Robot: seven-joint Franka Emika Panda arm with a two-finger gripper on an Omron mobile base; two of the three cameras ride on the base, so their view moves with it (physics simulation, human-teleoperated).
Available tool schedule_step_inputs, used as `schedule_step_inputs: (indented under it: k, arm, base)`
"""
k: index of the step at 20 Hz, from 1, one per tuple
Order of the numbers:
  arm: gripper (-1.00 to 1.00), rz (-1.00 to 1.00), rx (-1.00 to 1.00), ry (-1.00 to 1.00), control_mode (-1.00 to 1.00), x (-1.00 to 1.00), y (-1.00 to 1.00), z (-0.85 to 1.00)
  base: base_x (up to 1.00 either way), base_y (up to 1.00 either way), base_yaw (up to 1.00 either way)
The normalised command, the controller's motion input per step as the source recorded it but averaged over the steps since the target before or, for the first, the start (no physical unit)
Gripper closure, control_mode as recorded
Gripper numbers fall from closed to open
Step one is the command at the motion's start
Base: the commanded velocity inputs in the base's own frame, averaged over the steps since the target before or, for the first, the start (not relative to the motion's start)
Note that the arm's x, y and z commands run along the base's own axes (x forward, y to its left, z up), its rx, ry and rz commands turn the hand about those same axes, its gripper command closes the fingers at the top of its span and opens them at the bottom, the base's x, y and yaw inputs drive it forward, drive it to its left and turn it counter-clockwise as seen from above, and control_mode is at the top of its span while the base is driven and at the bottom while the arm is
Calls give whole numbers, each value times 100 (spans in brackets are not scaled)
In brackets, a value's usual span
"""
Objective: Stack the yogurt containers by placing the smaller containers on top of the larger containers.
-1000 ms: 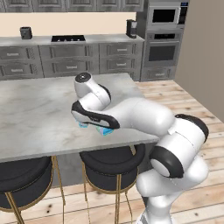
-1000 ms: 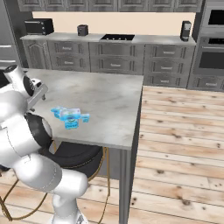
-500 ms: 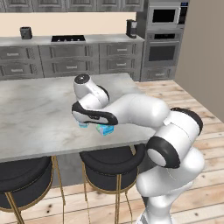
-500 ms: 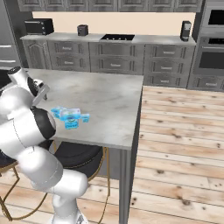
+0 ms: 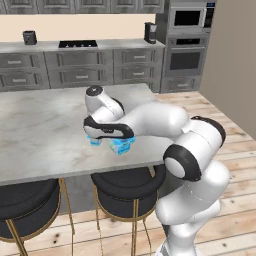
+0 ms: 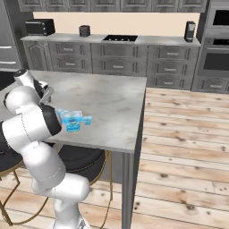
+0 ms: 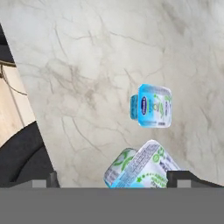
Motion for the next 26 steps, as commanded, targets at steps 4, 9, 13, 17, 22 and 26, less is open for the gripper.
schedule_step_inputs:
  k: [4,9,13,17,22,26]
  arm:
    - [-100,0,0,0,-100,22,4,-23]
    - [-100,0,0,-3,-100,17,4,-21]
    - [-100,0,0,-4,-100,22,3,-16]
    - [-100,0,0,-1,-100,20,1,-14]
    - [-100,0,0,0,-100,18,4,-15]
    - [-100,0,0,0,-100,16,8,-15]
  base:
    - [0,0,0]
    - [0,0,0]
    - [0,0,0]
    - [0,0,0]
    - [0,0,0]
    - [0,0,0]
